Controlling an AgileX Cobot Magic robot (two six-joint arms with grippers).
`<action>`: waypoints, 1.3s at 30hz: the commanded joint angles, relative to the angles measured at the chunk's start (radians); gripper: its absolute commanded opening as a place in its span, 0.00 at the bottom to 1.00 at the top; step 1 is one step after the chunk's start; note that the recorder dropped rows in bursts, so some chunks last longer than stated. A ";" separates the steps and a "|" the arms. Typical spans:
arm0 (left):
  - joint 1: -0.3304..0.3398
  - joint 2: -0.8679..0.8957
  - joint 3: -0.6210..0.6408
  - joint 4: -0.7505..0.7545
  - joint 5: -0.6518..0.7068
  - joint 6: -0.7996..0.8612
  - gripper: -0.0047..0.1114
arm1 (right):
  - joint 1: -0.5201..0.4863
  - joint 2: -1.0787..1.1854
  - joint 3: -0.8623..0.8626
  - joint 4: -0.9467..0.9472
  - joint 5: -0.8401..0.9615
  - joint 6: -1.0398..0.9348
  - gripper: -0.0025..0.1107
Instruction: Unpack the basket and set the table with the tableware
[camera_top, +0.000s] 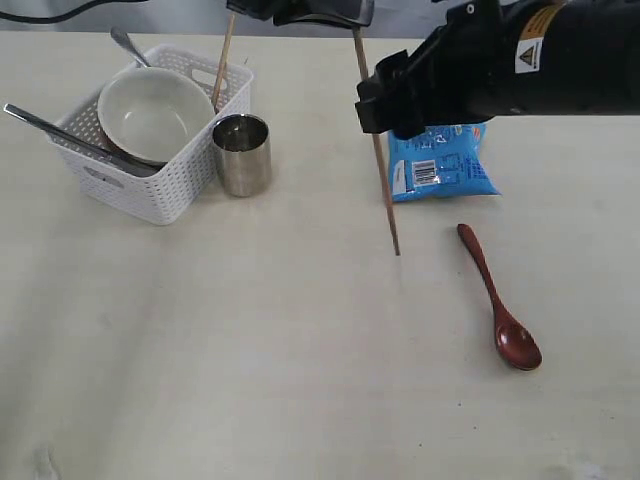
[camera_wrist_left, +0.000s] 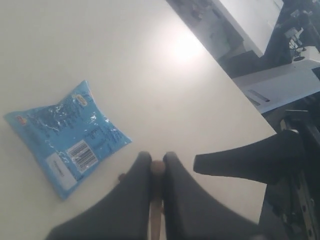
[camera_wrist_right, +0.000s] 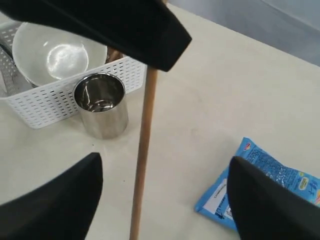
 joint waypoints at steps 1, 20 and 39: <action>-0.007 -0.005 0.005 -0.047 0.008 0.023 0.04 | 0.001 -0.010 0.022 0.026 -0.023 0.002 0.61; -0.007 -0.005 0.005 -0.120 0.087 0.082 0.04 | 0.001 0.069 0.110 0.055 -0.181 0.005 0.35; -0.007 -0.005 0.005 -0.120 0.035 0.089 0.22 | 0.001 0.069 0.110 0.083 -0.185 0.007 0.02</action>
